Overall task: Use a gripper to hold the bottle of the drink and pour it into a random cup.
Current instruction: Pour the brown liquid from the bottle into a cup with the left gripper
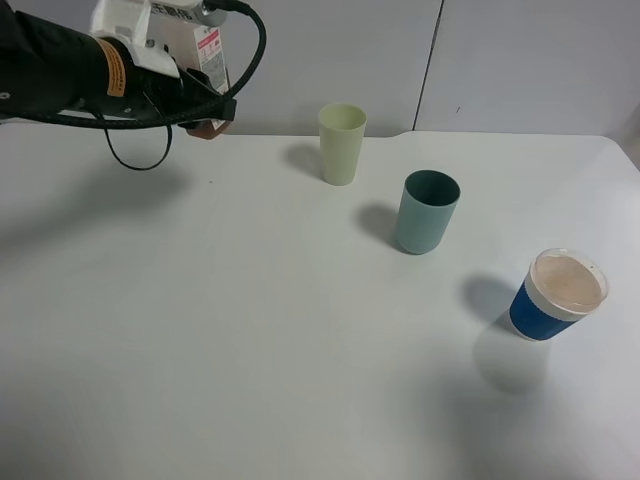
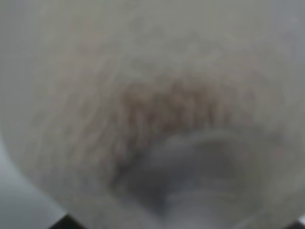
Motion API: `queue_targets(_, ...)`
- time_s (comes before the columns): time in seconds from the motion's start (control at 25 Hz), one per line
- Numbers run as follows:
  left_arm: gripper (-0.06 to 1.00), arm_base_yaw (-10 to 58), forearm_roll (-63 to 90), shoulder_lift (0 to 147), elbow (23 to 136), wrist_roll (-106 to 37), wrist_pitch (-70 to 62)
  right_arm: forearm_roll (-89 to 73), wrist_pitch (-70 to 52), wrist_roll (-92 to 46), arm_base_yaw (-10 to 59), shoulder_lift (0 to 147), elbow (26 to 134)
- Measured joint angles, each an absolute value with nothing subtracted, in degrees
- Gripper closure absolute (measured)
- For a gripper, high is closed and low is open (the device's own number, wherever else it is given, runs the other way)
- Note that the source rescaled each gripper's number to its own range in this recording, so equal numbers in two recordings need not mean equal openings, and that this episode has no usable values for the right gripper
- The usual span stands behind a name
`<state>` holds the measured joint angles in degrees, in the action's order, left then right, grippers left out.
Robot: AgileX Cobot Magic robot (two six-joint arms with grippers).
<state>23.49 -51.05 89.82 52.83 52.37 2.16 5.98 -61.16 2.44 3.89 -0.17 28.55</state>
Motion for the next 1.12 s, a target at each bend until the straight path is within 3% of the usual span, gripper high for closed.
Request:
queue_targets(0.16, 0.94, 23.5, -75.5, 90.3, 52.8, 79.5, 1.0, 6.0, -61.2, 2.4, 3.9, -0.2, 28.6)
queue_targets(0.36, 0.94, 24.0, -92.5, 90.8, 52.8, 97.2, -4.3, 6.0, -61.2, 2.4, 3.9, -0.2, 28.6)
queue_targets(0.72, 0.94, 29.8, -95.8, 93.6, 53.1, 97.3, -22.7, 6.0, -61.2, 2.4, 3.9, -0.2, 28.6)
queue_targets(1.12, 0.94, 34.1, -87.2, 102.1, 60.6, 85.0, -32.6, 6.0, -61.2, 2.4, 3.9, -0.2, 28.6)
